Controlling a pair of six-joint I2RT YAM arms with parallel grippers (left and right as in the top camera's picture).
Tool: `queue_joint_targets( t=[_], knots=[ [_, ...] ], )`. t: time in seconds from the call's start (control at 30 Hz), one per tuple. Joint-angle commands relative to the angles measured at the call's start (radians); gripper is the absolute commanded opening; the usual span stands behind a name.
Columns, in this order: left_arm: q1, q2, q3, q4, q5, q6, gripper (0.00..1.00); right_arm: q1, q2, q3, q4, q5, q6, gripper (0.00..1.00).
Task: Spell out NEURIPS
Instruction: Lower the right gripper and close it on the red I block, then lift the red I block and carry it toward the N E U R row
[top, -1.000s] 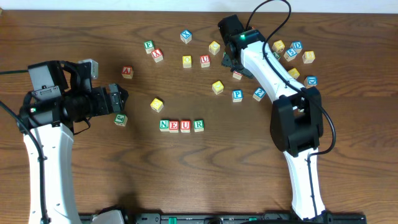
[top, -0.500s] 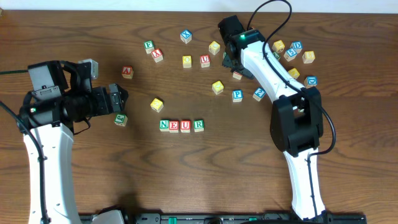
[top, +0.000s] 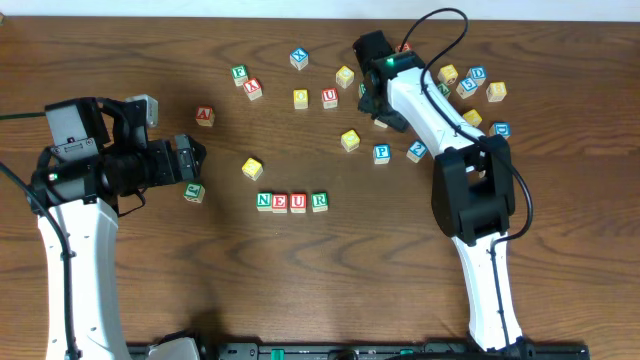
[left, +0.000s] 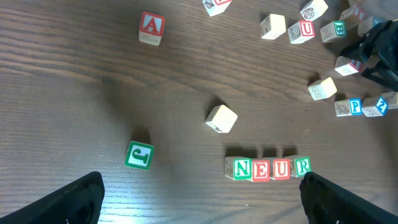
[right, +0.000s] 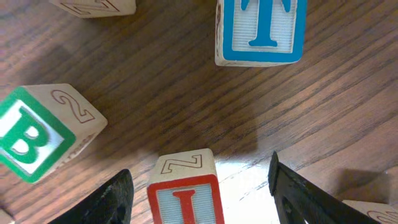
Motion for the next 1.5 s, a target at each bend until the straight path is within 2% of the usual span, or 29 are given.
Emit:
queue_joint_targets(
  t=[0.0, 0.13, 0.3, 0.8, 1.47],
  knots=[
    [0.004, -0.004, 0.021, 0.000, -0.005, -0.005, 0.99, -0.005, 0.000, 0.028, -0.003, 0.006, 0.016, 0.64],
    [0.004, -0.004, 0.021, 0.000, -0.005, -0.005, 0.99, -0.005, 0.000, 0.028, -0.001, 0.006, 0.017, 0.59],
    [0.004, -0.004, 0.021, 0.000, -0.005, -0.005, 0.99, -0.005, 0.000, 0.028, -0.011, 0.006, 0.017, 0.47],
    [0.004, -0.004, 0.021, 0.000, -0.005, -0.005, 0.99, 0.005, 0.000, 0.028, -0.020, 0.006, 0.017, 0.41],
    [0.004, -0.004, 0.021, 0.000, -0.005, -0.005, 0.99, 0.010, 0.000, 0.028, -0.029, 0.006, 0.017, 0.26]
  ],
)
